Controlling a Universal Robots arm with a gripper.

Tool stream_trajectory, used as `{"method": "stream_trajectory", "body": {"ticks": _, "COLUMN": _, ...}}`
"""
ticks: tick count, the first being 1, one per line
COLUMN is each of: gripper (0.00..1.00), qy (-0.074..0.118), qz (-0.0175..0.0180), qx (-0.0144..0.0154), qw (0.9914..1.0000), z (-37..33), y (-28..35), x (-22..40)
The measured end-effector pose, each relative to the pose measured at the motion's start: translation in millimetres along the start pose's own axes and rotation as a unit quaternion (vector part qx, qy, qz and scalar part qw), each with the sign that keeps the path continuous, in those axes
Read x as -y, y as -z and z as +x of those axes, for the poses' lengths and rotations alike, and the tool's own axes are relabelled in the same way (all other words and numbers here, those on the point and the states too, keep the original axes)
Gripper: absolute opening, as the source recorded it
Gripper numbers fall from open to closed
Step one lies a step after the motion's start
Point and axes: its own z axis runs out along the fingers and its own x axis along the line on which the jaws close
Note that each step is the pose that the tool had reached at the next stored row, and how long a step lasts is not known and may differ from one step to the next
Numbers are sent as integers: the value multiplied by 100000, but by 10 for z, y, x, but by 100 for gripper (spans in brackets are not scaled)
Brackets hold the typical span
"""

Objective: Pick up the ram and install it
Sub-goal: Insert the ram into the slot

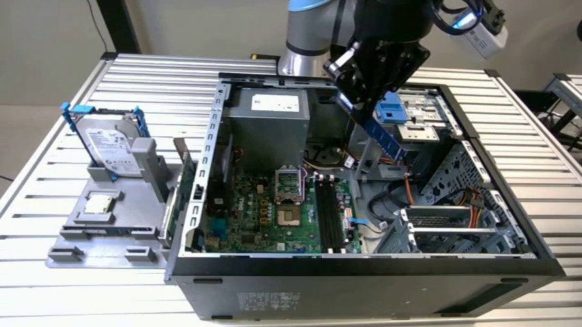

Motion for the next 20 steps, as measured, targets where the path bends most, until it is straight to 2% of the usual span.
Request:
{"method": "stream_trajectory", "body": {"ticks": 7, "gripper": 0, "qy": -2491, "qz": 101, "qx": 58, "qw": 99969, "z": 0, "y": 0, "x": 0}}
{"method": "stream_trajectory", "body": {"ticks": 12, "gripper": 0, "qy": -4141, "qz": 164, "qx": 101, "qw": 99914, "z": 0, "y": 0, "x": 0}}
{"method": "stream_trajectory", "body": {"ticks": 17, "gripper": 0, "qy": -6365, "qz": 255, "qx": 154, "qw": 99797, "z": 0, "y": 0, "x": 0}}
{"method": "stream_trajectory", "body": {"ticks": 20, "gripper": 0, "qy": -7953, "qz": 316, "qx": 195, "qw": 99683, "z": 0, "y": 0, "x": 0}}
